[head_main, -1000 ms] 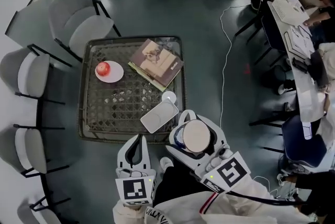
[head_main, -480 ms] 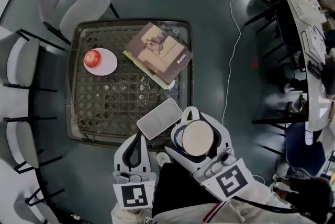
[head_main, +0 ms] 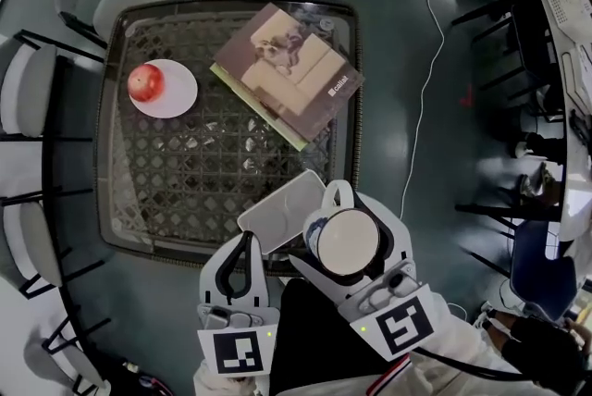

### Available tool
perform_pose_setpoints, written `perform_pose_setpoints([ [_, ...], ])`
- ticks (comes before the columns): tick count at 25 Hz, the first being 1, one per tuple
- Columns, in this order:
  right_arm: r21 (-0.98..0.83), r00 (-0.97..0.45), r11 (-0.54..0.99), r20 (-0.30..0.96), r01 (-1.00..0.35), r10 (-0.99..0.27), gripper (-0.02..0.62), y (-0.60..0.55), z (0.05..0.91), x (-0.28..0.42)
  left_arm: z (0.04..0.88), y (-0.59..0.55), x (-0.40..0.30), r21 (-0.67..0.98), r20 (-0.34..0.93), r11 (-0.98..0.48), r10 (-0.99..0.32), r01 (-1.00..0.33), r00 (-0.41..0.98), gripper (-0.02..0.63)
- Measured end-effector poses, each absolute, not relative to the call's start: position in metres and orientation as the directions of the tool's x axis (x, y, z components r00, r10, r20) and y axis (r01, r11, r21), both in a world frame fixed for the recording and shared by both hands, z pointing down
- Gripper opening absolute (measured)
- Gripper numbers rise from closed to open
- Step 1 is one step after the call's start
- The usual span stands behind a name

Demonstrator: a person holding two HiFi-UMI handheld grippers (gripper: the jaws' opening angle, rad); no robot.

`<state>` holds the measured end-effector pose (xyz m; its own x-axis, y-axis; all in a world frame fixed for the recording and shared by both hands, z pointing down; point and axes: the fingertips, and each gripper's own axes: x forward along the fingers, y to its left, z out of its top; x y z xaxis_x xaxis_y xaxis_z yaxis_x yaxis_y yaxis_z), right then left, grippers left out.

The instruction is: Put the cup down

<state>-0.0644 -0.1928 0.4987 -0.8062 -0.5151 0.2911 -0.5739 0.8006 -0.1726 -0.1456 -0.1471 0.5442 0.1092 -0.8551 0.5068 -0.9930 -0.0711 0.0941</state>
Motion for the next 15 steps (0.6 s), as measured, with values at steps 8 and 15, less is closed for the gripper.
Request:
perform_pose_setpoints([
  [8,-0.155,-0.795,0.802,0.332,-0.577,-0.508,0.417,-0.208,0.551,-0.068,0.588,-0.149,-0.151,0.099,0.56,-0.029,-0.825,-0.995,0.08,0.009],
  [15,-0.139,-0.796,0.816,0.362,-0.561,-0.485,0.417,-0.202,0.581,-0.073,0.618,-0.147,-0.153,0.121,0.585,-0.003,-0.807,-0.993,0.074,0.011],
])
